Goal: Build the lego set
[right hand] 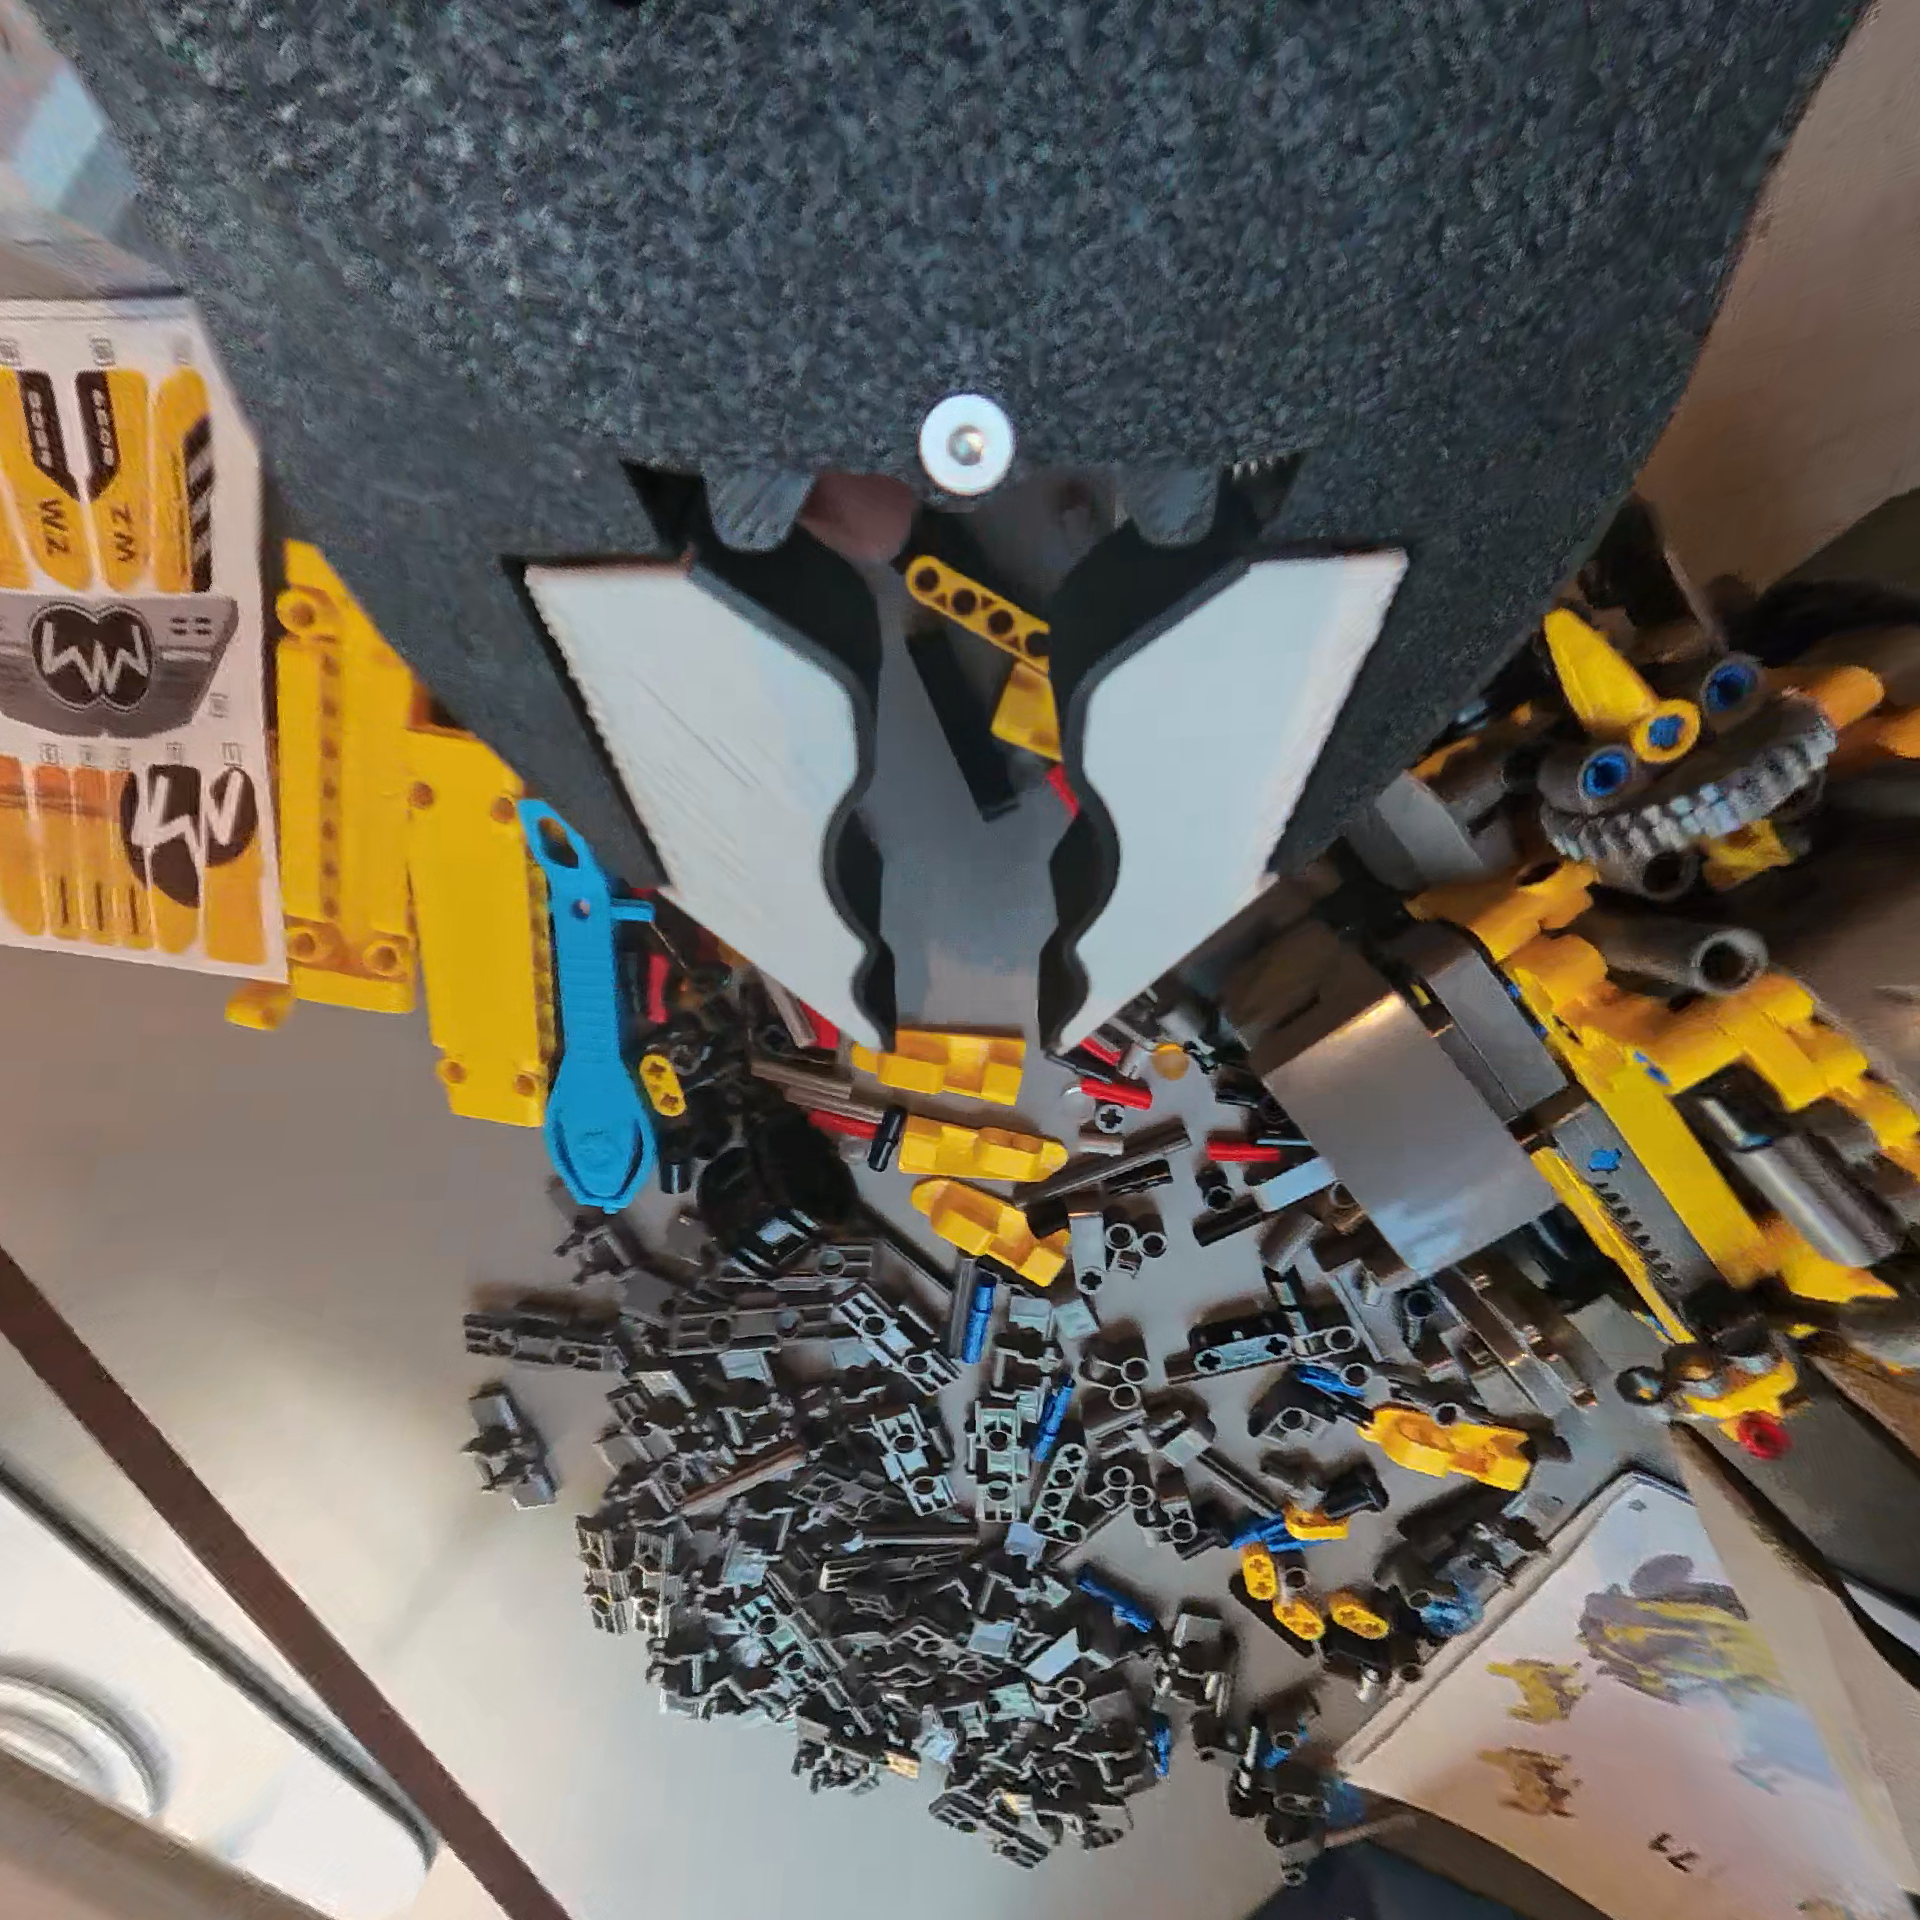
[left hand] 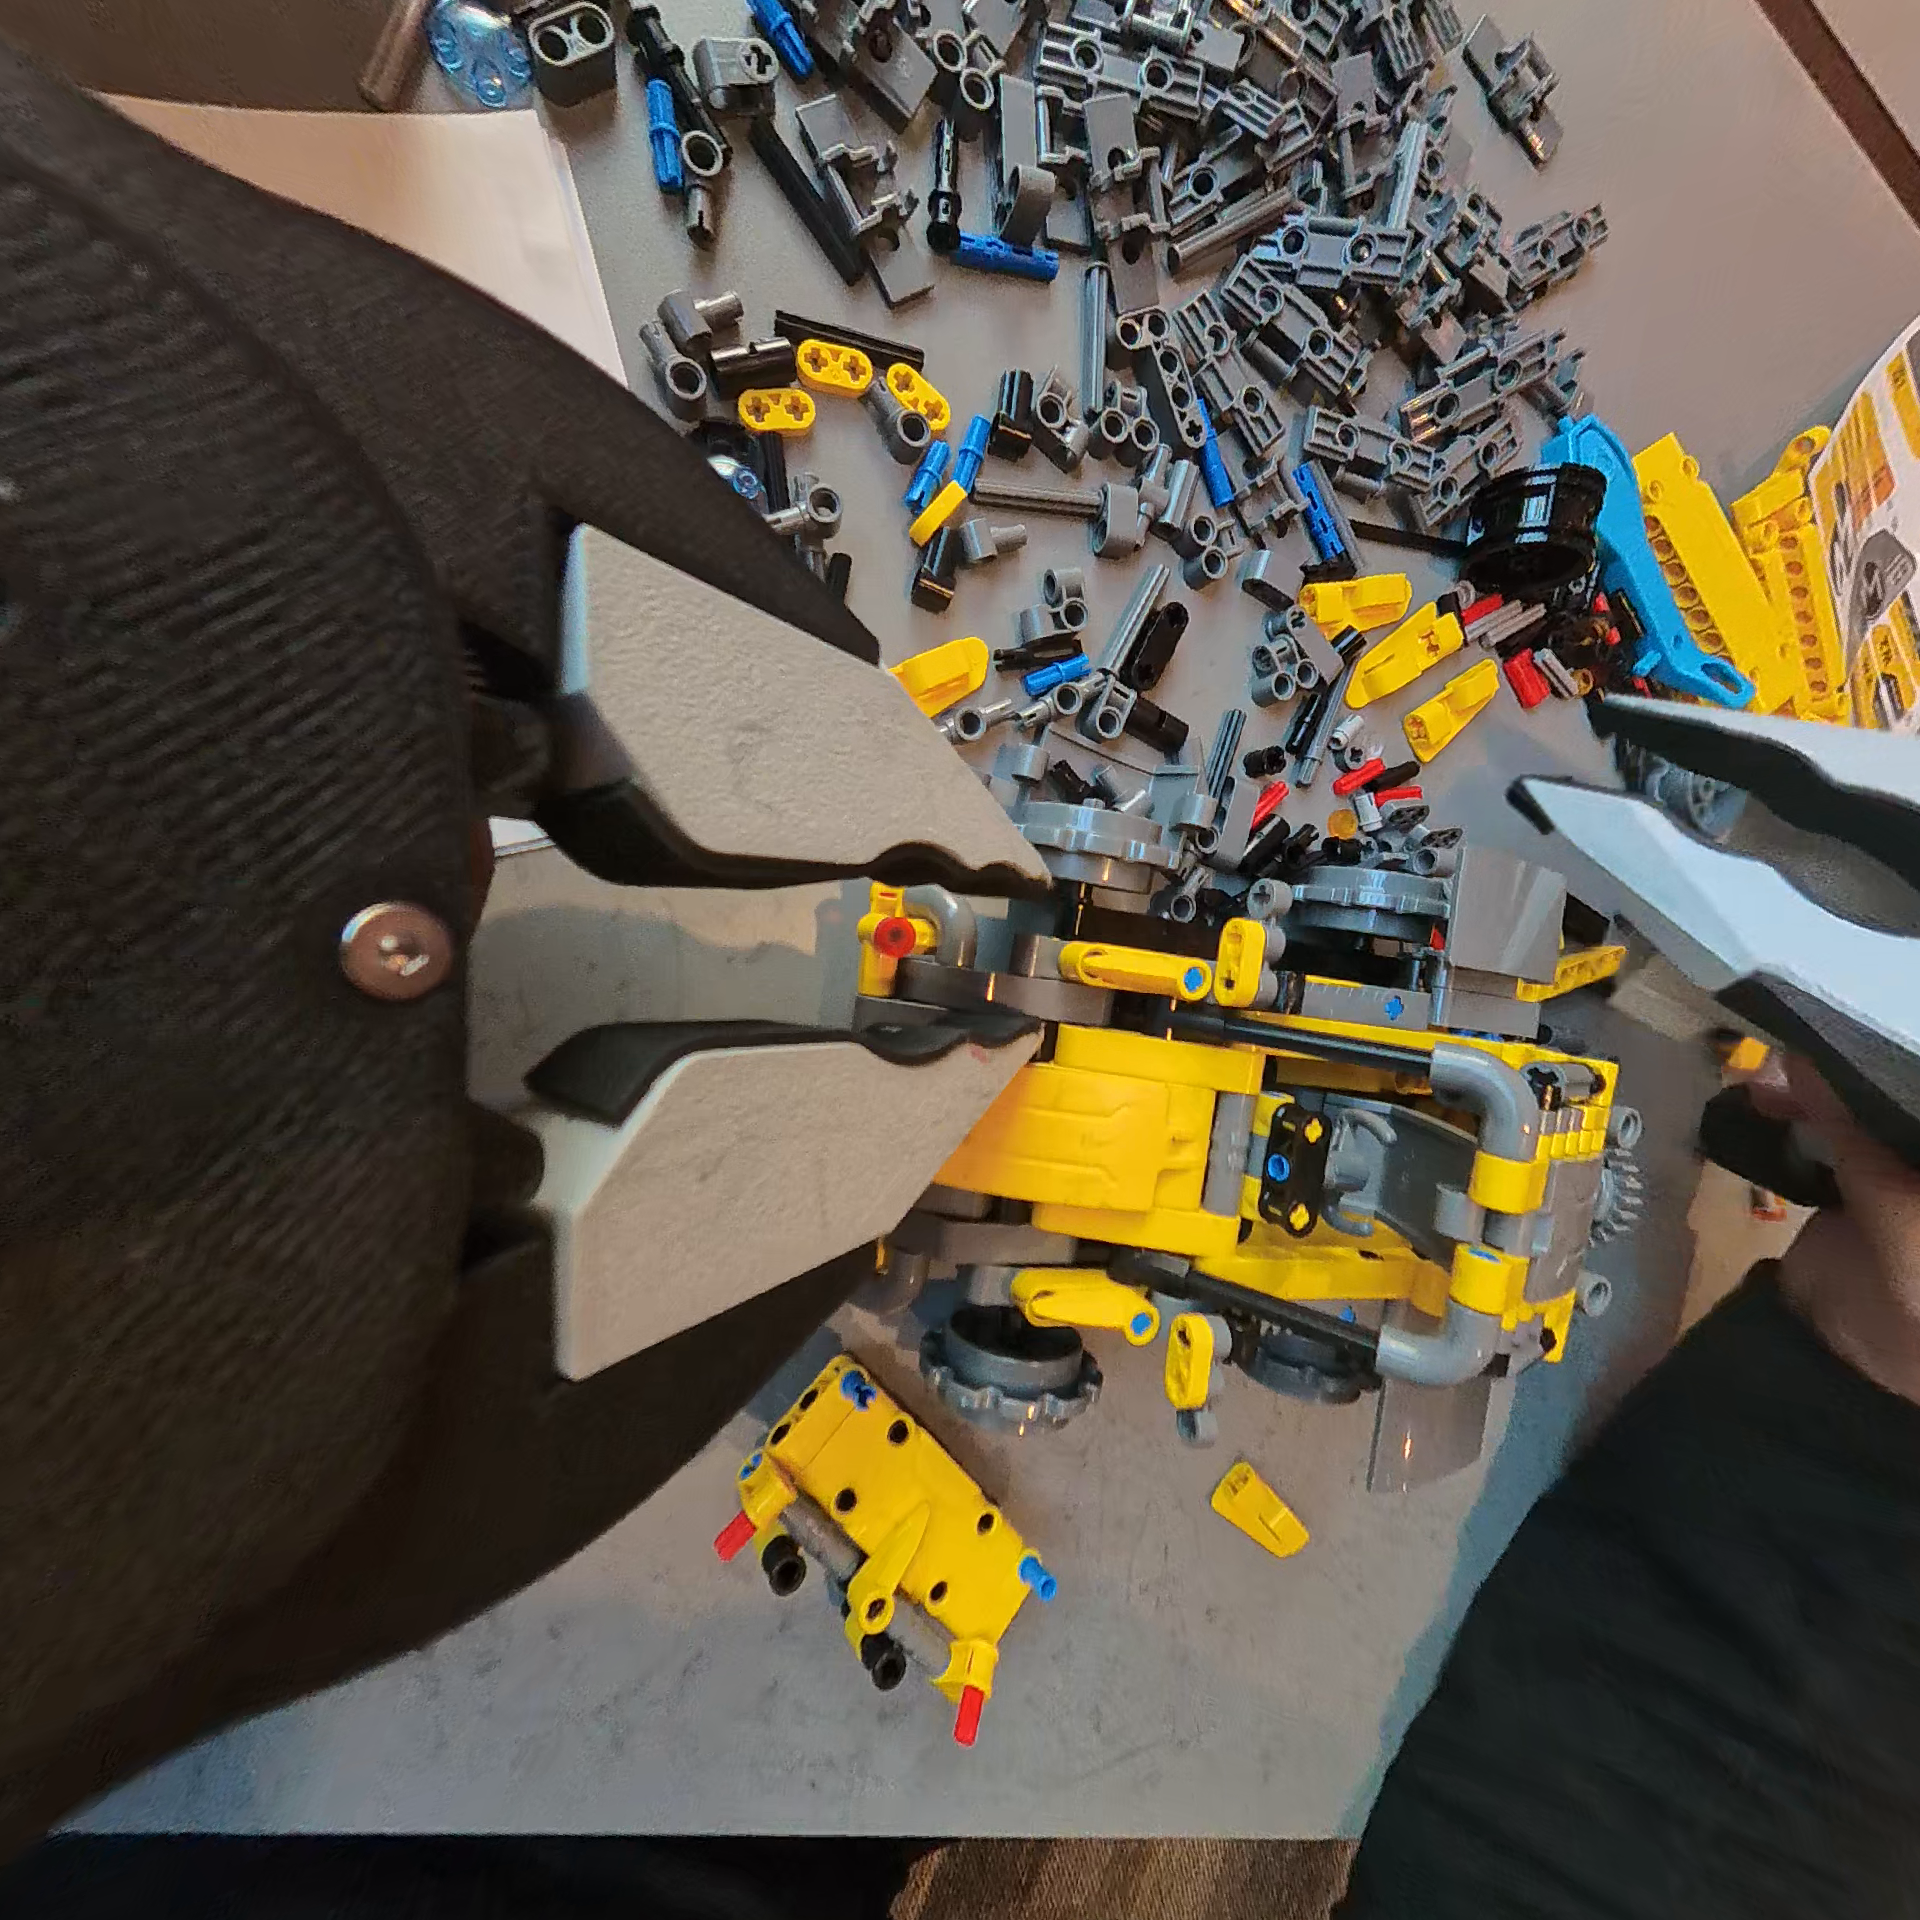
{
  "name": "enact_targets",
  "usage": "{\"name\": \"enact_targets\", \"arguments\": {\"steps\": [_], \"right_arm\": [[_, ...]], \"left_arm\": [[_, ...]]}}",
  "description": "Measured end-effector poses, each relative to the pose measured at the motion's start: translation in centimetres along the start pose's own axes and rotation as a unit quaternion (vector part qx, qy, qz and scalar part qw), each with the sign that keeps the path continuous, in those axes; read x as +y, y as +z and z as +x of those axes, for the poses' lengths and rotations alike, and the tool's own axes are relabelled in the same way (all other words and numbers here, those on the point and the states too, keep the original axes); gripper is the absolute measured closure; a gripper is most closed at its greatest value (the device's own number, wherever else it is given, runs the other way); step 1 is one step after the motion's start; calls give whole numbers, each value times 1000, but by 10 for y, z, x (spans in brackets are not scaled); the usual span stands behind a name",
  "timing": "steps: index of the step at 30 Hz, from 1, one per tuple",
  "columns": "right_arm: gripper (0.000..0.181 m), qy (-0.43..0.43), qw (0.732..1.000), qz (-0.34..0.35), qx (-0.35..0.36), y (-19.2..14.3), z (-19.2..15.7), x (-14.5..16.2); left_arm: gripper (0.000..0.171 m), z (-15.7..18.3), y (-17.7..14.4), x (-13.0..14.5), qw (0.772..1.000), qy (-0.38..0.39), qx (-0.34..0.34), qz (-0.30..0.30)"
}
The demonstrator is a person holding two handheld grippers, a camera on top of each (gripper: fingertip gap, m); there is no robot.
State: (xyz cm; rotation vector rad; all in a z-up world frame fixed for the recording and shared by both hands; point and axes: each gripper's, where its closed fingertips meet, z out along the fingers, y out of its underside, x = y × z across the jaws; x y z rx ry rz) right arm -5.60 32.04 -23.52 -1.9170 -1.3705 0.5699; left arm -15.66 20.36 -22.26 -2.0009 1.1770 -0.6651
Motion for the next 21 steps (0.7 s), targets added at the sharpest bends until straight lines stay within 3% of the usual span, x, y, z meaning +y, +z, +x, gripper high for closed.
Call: {"name": "enact_targets", "arguments": {"steps": [3,9,21], "right_arm": [[157,1,1000,-20,22,12,3,2],[146,63,998,-23,-10,25,-1,-1],[152,29,997,-63,26,29,8,10]], "left_arm": [[152,0,0,-1,1000,4,-4,0],[151,-1,1,-1,1000,1,-3,3],[154,2,3,-2,1000,0,2,7]]}}
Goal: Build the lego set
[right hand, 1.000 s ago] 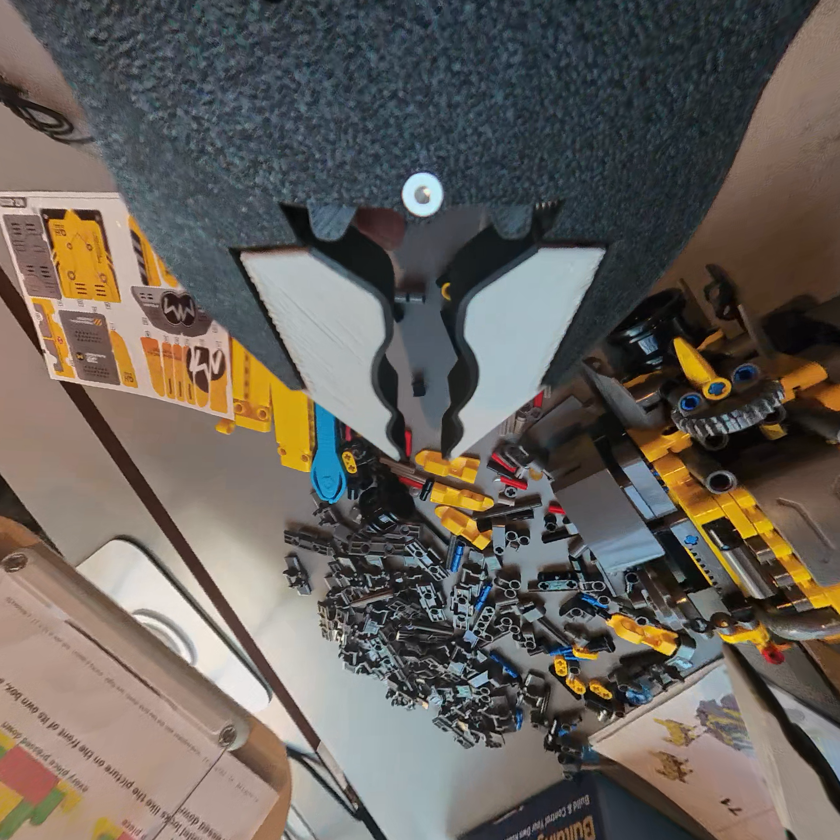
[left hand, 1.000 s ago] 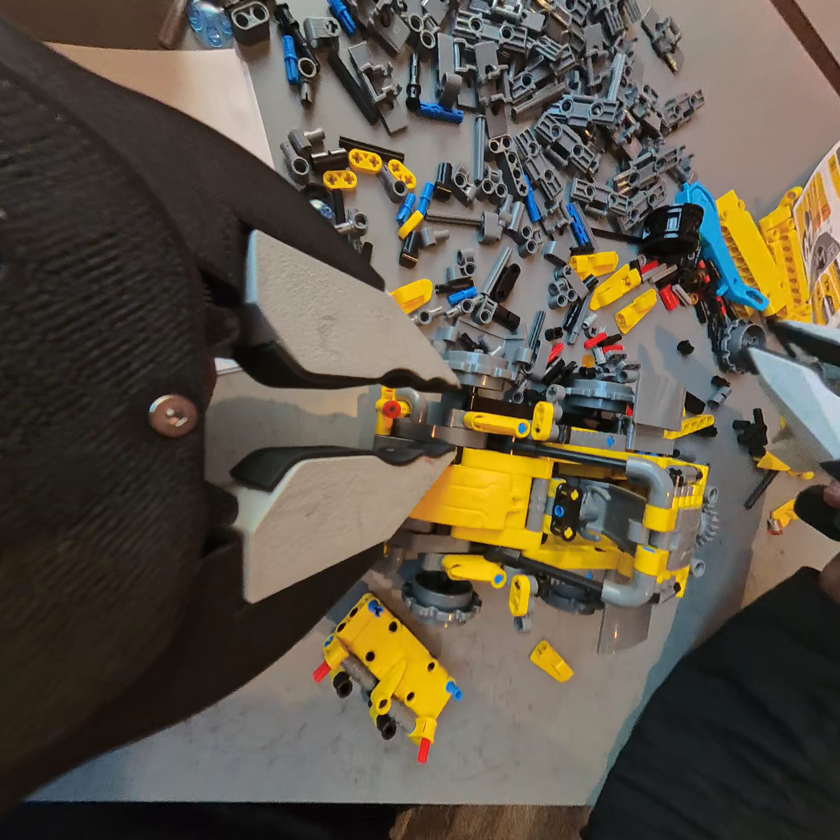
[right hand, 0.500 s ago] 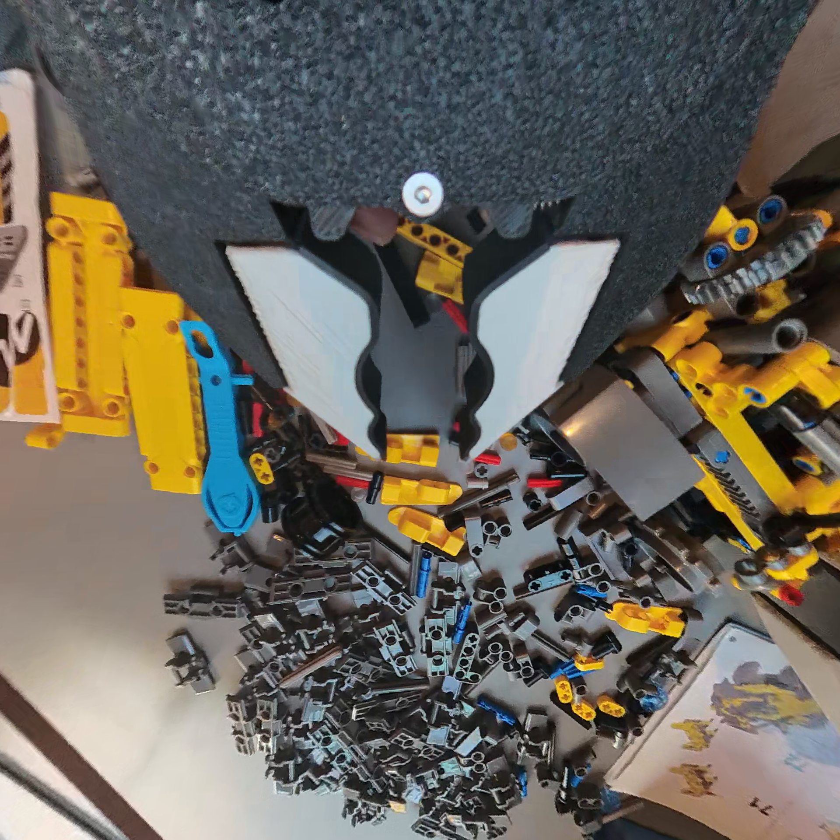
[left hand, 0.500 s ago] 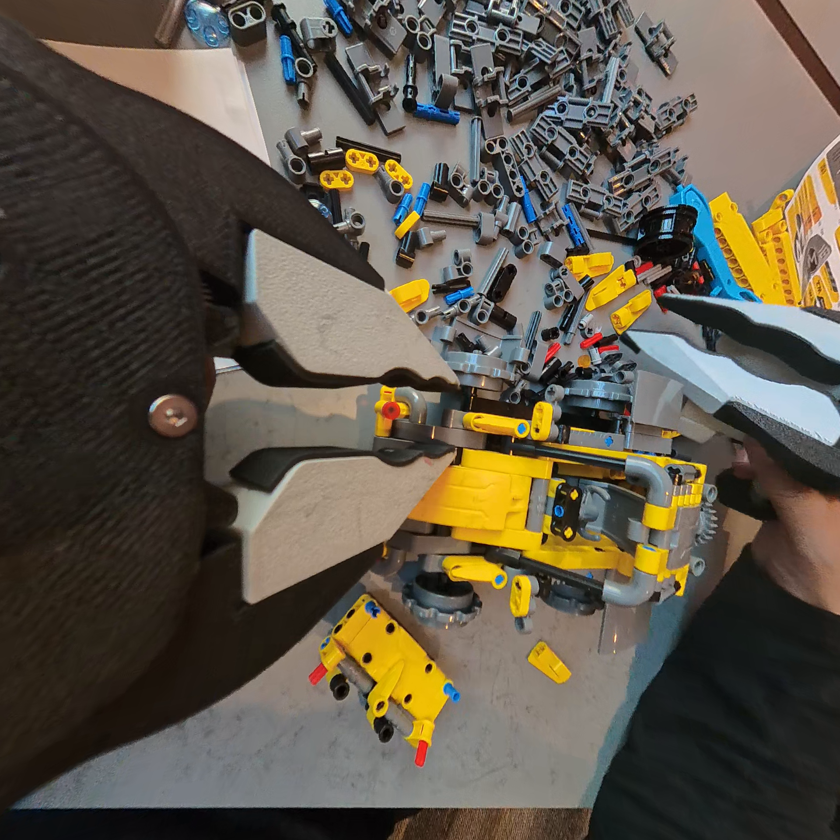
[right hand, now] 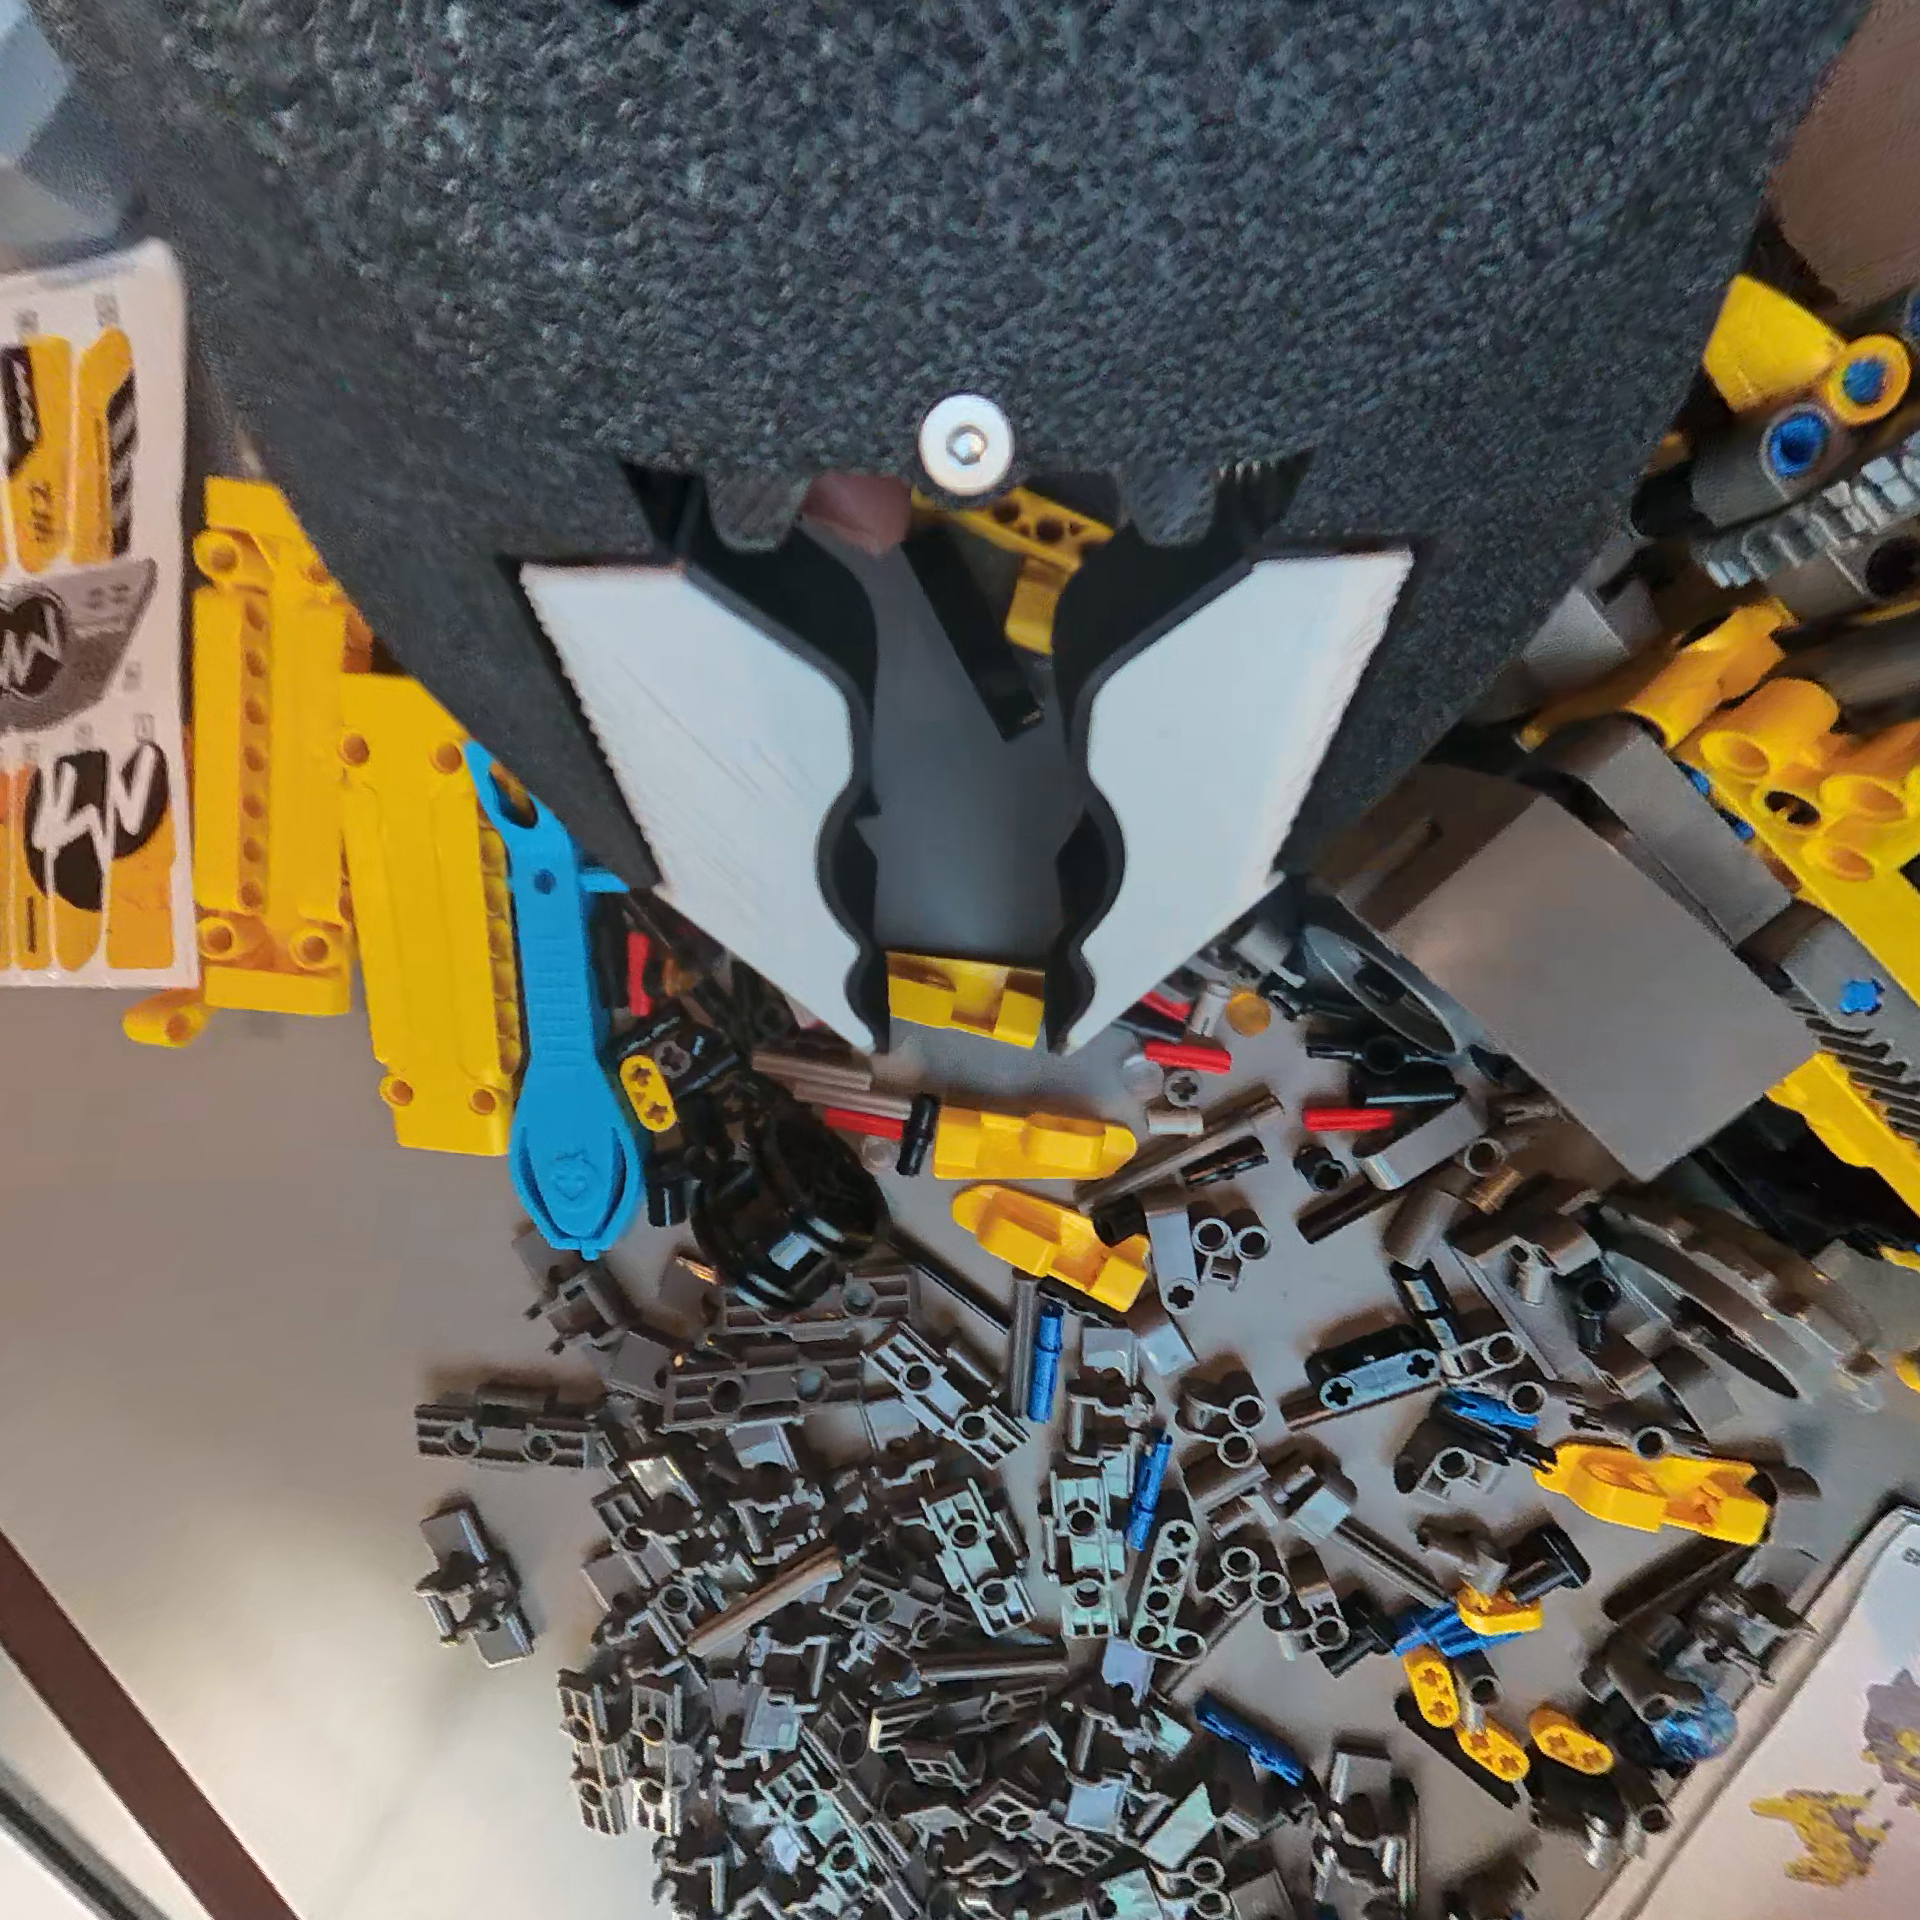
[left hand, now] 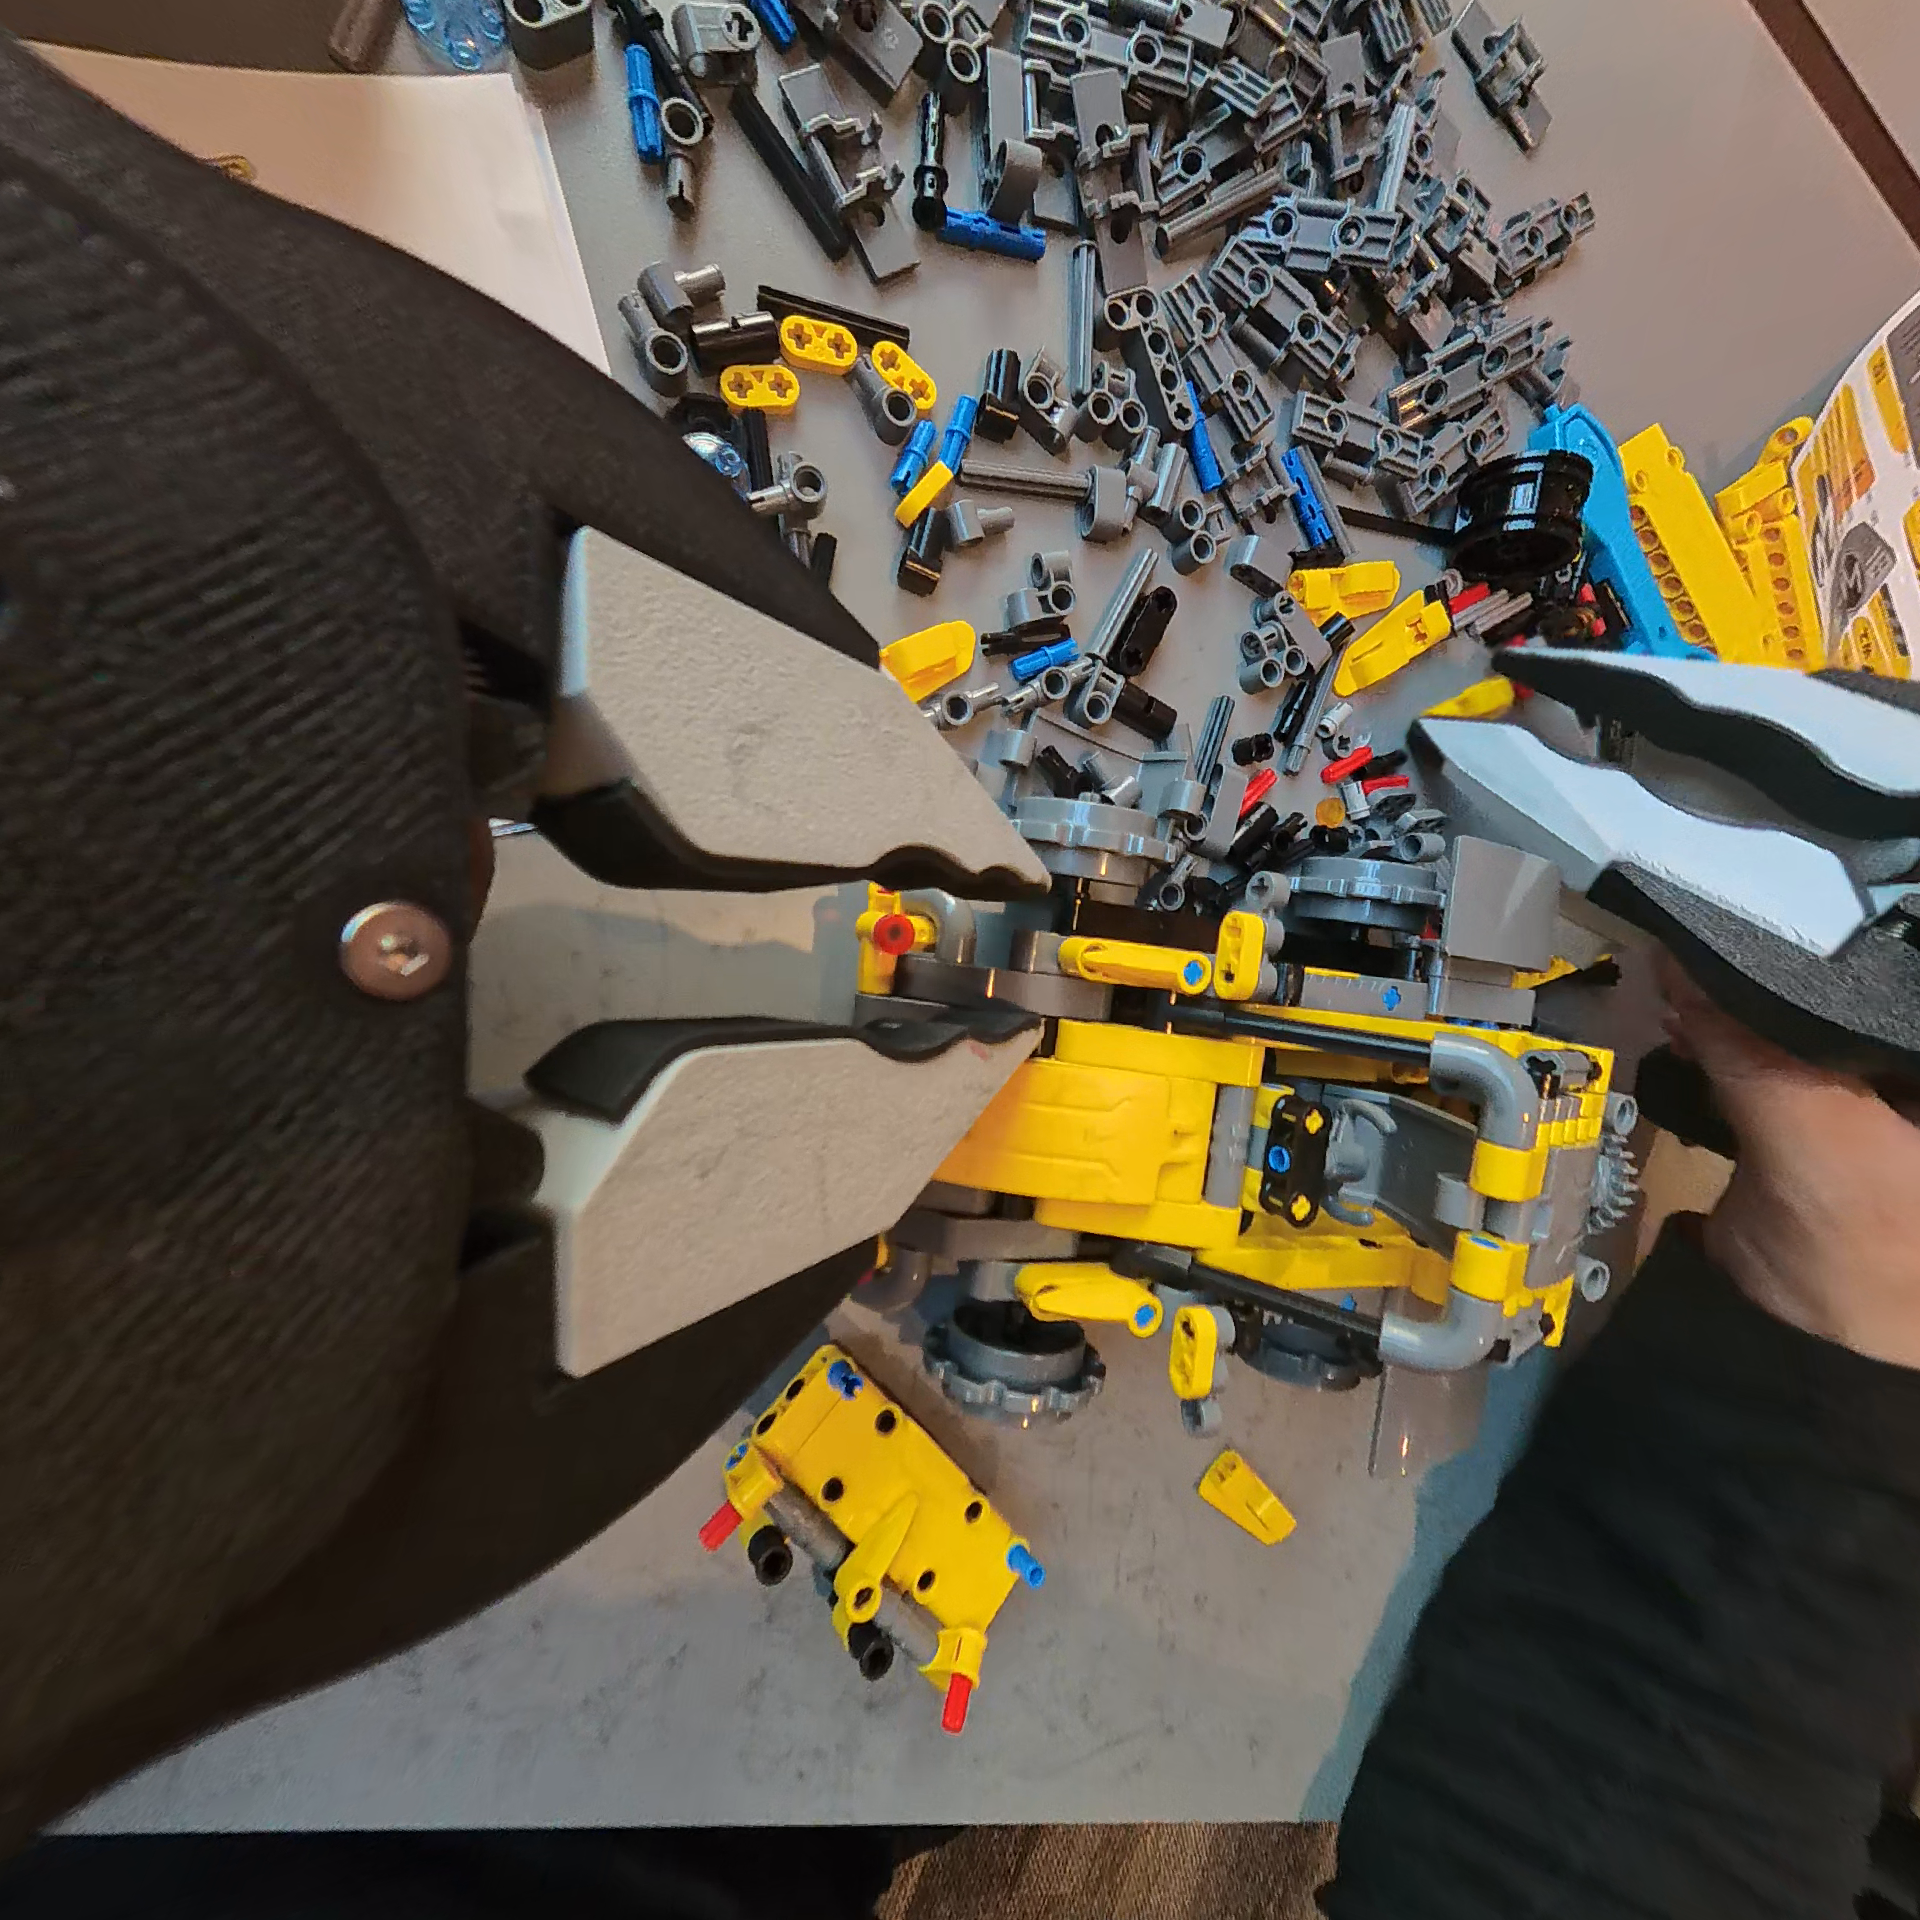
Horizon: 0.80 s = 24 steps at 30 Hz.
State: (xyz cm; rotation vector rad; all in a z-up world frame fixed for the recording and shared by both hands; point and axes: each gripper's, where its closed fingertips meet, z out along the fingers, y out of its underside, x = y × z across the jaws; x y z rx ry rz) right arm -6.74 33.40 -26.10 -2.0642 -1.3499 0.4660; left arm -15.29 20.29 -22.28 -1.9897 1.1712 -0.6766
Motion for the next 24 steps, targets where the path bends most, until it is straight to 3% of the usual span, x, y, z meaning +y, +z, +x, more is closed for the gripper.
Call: {"name": "enact_targets", "arguments": {"steps": [8,18,24], "right_arm": [[151,26,998,51,-3,-18,5,-9],[150,22,999,33,-19,-8,-4,-4],[159,34,999,14,32,-16,17,7]], "left_arm": [[156,2,1,0,1000,4,1,1],[154,2,0,1,1000,-2,8,2],[154,3,1,1,1000,-8,14,4]]}}
